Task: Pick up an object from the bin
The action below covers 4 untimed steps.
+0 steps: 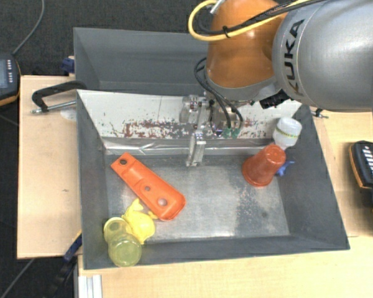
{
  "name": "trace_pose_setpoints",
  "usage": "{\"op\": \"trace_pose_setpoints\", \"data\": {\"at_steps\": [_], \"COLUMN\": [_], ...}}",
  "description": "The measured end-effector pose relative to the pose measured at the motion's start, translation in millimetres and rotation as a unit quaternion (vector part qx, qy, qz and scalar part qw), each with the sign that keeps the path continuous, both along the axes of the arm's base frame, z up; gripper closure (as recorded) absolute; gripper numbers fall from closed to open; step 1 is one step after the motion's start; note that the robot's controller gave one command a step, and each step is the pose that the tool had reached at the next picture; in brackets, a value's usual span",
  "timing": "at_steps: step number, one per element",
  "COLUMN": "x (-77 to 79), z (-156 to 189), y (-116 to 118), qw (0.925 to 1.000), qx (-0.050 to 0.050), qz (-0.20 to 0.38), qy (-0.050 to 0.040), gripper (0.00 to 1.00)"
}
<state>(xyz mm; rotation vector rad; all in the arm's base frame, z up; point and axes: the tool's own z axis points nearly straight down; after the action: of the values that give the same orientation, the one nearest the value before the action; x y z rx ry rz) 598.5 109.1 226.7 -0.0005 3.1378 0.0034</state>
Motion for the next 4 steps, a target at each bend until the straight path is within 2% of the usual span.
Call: {"op": "trace_pose_setpoints", "data": {"at_steps": [1,2,3,4], "x": [0.0,-23.9,-34.5,-63.2], "z": [0,-38,-70,-92], "y": [0,2,4,11], "qw": [1.0,0.9967,0.9927,0.9921], "qx": [0.0,0.0,0.0,0.0], "qz": [0.0,0.081,0.121,0.125], "qy": [0.0,-0.0049,0.0024,-0.0055], "gripper": [0.0,0.0,0.0,0.0]}}
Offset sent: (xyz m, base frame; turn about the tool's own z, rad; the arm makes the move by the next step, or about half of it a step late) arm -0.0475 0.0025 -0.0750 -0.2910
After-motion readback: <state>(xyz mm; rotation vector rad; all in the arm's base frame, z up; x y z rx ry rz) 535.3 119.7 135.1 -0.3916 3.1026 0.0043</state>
